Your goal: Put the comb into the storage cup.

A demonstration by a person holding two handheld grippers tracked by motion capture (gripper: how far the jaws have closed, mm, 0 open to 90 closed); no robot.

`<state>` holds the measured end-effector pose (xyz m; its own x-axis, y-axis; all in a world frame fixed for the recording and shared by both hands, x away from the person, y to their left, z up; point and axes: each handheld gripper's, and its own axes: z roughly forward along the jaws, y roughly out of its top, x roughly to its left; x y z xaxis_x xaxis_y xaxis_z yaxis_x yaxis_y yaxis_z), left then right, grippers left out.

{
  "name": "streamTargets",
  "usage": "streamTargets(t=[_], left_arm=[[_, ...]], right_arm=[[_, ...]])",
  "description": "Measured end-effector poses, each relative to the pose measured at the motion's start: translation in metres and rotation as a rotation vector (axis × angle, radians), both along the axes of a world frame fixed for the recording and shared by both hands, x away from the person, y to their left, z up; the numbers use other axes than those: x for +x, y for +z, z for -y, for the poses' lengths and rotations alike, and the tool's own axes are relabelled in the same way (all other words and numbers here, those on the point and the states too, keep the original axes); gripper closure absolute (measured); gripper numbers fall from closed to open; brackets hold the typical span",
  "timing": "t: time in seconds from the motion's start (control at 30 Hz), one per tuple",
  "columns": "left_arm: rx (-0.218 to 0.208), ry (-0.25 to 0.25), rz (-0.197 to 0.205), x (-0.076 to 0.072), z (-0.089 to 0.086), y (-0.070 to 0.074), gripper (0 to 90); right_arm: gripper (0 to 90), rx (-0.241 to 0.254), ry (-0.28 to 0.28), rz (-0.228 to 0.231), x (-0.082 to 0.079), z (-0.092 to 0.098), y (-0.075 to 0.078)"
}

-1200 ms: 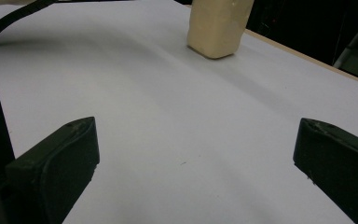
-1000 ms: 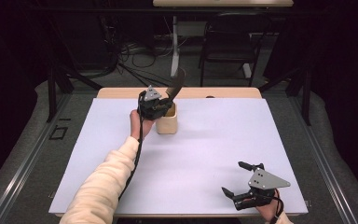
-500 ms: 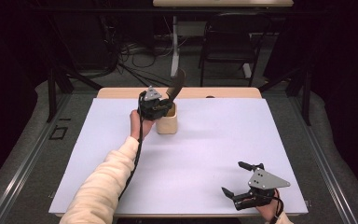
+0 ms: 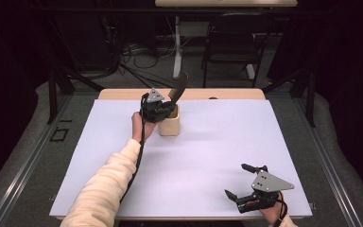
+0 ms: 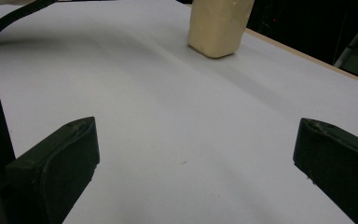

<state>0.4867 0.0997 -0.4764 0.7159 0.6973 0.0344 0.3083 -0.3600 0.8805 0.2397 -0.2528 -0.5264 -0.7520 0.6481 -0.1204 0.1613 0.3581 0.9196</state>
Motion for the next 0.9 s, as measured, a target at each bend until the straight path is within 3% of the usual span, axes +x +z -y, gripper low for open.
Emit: streamTargets(t=[0.9], left_arm=[[0.043, -0.03, -0.035, 0.0032, 0.0029, -0.0063, 72.4]], right_arm=[[0.0, 0.002, 0.002, 0.002, 0.0003, -0.0004, -0.0004]])
